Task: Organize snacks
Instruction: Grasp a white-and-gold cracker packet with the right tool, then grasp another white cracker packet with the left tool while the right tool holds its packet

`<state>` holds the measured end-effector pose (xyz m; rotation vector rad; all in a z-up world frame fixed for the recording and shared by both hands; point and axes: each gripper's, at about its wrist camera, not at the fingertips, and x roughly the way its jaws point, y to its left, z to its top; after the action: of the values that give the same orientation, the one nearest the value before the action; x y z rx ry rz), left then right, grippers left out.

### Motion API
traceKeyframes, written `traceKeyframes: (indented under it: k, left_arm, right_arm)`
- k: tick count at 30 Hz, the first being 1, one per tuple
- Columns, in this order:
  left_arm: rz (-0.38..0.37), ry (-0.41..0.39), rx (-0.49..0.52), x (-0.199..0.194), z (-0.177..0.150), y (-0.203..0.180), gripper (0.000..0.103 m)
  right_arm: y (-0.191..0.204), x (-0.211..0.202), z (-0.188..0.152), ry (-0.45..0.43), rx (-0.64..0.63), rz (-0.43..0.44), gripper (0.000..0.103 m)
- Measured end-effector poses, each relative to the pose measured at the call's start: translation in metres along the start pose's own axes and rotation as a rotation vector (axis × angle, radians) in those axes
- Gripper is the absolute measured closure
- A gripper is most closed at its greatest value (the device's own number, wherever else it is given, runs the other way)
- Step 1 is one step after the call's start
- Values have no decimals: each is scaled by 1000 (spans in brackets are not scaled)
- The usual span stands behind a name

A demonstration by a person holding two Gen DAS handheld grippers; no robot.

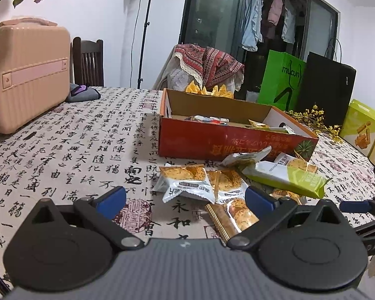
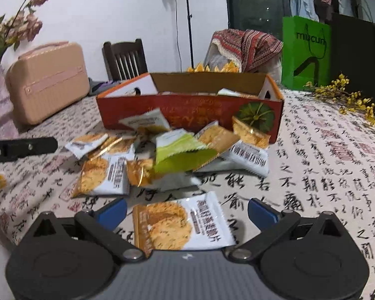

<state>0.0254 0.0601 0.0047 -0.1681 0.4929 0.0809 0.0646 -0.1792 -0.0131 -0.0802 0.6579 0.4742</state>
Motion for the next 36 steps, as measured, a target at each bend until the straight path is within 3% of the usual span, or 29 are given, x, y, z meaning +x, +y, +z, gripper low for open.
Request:
traceKeyframes:
  k: [7,9,11,20,36]
  left_arm:
    - [-8,18,-7,2,-4,0,0]
    - [-7,21,-9,2,-4,0,0]
    - [-7,20,-9,2,-4,0,0]
    - [-1,16,-13,-1,-3,1,0]
    - [28,55,-42,22,9,-1,0]
  right_arm:
    - [12,12,-11,24,-69,-18,1]
    - [13,10,-12,13,-81,-4,9]
    - [14,6,-13,3,-96,19,25]
    - [17,-1,-14,-18,-109,35,41]
    - [-27,-14,-2,-84,-8,-47,43]
